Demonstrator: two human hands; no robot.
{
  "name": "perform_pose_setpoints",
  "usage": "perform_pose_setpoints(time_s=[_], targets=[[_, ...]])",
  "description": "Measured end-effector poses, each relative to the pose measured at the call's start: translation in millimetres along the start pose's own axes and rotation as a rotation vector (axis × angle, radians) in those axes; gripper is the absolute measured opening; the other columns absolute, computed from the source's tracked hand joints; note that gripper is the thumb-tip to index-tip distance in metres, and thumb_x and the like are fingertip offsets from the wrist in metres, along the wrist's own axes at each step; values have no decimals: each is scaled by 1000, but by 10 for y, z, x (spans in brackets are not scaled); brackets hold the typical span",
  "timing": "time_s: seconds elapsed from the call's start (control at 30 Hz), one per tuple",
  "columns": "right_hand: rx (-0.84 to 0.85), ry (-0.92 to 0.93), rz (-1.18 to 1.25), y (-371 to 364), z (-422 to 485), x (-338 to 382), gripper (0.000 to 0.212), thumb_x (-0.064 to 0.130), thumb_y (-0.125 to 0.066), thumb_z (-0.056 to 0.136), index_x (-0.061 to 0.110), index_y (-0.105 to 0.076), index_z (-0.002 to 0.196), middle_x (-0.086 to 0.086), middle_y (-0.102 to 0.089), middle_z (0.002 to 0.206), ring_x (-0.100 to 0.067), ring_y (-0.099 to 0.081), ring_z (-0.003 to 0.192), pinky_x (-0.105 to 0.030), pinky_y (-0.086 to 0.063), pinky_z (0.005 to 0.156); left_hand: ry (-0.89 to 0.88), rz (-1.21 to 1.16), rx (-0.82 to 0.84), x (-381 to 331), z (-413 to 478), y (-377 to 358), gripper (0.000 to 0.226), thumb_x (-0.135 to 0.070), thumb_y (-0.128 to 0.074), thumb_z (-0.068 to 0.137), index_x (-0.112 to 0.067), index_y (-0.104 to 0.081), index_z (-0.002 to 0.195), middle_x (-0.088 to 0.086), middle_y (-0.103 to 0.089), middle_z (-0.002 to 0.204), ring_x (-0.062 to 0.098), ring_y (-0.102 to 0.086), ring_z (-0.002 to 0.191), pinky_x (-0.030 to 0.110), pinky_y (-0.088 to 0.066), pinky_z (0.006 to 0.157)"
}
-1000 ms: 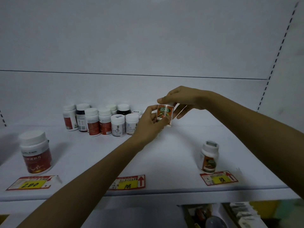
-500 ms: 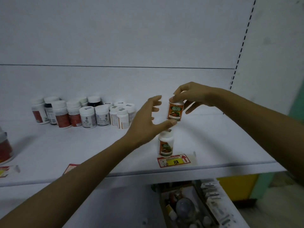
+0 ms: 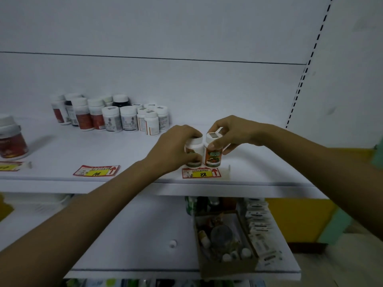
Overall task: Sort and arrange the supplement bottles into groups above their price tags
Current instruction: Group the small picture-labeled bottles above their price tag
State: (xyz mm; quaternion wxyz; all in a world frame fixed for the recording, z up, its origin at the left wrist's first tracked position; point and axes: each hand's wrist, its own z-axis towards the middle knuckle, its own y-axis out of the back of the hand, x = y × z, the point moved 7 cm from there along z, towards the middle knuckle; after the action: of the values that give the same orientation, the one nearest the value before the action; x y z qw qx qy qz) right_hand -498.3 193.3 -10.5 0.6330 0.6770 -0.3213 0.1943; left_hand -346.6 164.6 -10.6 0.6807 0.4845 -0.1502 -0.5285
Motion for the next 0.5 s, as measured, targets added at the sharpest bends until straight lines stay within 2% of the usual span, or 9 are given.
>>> perform_pose_setpoints(time_s=[0.1,0.2,0.33,0.4,0.5], targets=[[9,8,20,-18,14,-7,38,16,-75,77,10,-59,111,-13,-65,112,-26,-68,94,-32,-59,75,8,-29,-13,17,5,15,47,-22,-75,74,-17,-60,118,2,-63,120,17,-55,105,35,-47,92],[23,8,20,-24,25,-34,38,17,-75,77,12,-58,110,-14,-65,114,-25,-68,95,-31,-59,74,10,-31,-17,35,17,9,46,-21,-75,75,-17,-61,118,1,-64,120,17,-56,105,36,-48,91],[39,4,-92,22,45,13,53,35,-71,80,18,-50,126,-4,-57,121,-23,-61,103,-29,-55,77,15,-51,4,68,36,44,47,-40,-71,76,-23,-59,119,-5,-62,121,12,-54,107,31,-46,90],[-35,33,-82,161,101,142,62,49,-66,79,19,-47,130,-2,-52,121,-20,-56,106,-28,-51,78,26,-38,-27,98,59,157,48,-49,-64,79,-26,-57,121,-6,-59,126,11,-51,111,32,-43,94],[-140,81,-9,319,253,405,51,54,-62,80,20,-53,117,-5,-55,124,-20,-55,106,-32,-48,82,99,-54,-96,260,92,359,46,-51,-57,83,-26,-58,121,-5,-59,128,13,-52,115,35,-44,97]])
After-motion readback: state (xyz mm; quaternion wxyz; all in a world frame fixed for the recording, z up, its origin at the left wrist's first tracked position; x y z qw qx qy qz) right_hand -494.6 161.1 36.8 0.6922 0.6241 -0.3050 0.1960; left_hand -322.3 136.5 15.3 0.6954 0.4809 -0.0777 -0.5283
